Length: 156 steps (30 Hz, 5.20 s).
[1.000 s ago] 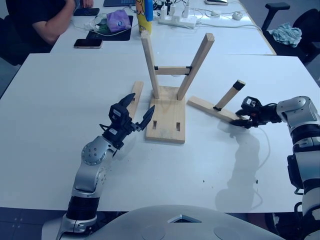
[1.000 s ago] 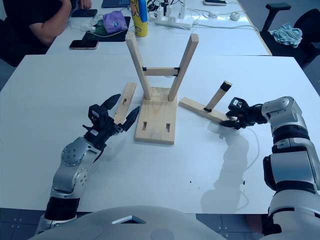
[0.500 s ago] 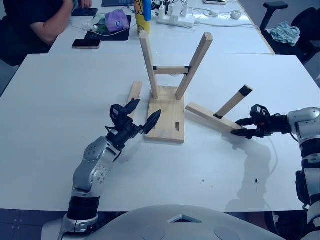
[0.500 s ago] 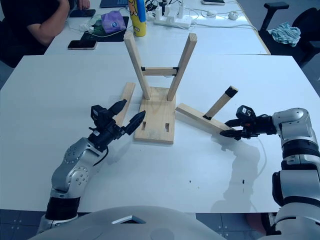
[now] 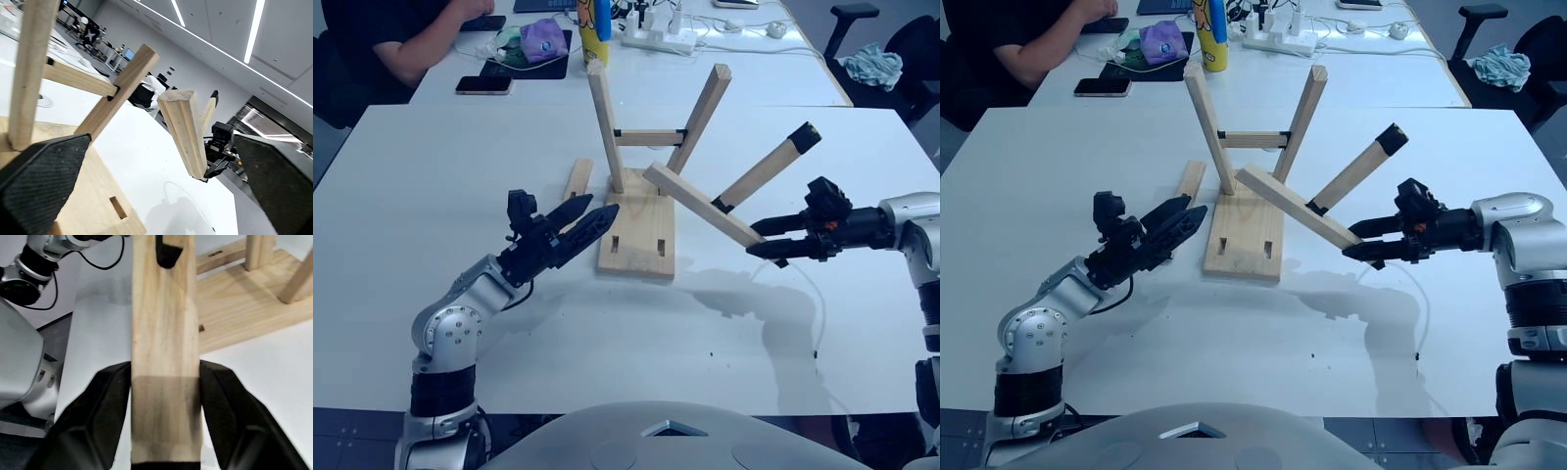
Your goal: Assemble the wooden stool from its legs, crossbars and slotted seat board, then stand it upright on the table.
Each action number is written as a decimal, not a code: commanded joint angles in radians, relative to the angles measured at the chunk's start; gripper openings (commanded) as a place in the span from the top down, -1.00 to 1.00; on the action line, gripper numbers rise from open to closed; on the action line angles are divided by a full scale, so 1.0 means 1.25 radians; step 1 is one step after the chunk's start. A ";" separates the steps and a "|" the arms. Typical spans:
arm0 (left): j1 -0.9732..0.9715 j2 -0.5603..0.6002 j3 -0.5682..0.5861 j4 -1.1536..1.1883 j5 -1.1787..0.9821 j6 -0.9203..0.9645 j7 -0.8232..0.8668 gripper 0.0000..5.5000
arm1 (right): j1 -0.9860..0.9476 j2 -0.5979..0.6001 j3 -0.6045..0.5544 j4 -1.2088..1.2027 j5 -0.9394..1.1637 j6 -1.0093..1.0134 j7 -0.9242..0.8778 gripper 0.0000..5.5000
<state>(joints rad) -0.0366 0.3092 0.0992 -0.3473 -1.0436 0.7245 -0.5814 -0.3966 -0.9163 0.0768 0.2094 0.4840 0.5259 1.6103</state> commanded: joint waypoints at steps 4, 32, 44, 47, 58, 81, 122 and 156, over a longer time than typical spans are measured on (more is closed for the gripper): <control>-0.033 0.030 -0.049 -0.027 -0.013 0.052 -0.055 -0.96 | 0.016 0.031 0.025 -0.105 0.050 0.072 -0.003 0.22; -0.050 0.063 -0.065 -0.057 -0.072 0.139 -0.060 0.03 | 0.005 0.000 0.103 -0.164 0.085 0.078 0.001 0.22; -0.067 0.063 -0.022 -0.042 -0.083 0.115 -0.053 0.24 | -0.025 0.033 0.085 -0.118 0.097 0.131 -0.014 0.22; -0.070 0.071 -0.001 -0.043 -0.088 0.109 -0.052 0.24 | 0.011 0.029 0.080 -0.131 0.073 0.091 -0.023 0.05; -0.110 0.302 0.219 0.014 -0.127 0.134 -0.131 0.25 | 0.175 0.082 0.027 -0.118 -0.116 -0.228 -0.226 -0.02; -0.160 0.369 0.251 0.069 -0.071 0.110 -0.197 0.25 | 0.208 0.266 0.167 -0.077 -0.490 -0.607 -0.585 -0.02; -0.427 0.416 -0.179 0.174 0.419 -0.104 -0.501 0.25 | 0.127 0.213 0.204 0.051 -0.463 -0.644 -0.481 -0.02; -0.258 0.306 -0.265 0.154 0.470 -0.126 -0.423 0.25 | 0.126 0.224 0.228 0.018 -0.458 -0.581 -0.474 -0.02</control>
<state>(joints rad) -0.4464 0.6763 -0.1835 -0.2243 -0.4781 0.4960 -1.0840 -0.2552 -0.6454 0.3311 0.2133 -0.0707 -0.2166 0.9944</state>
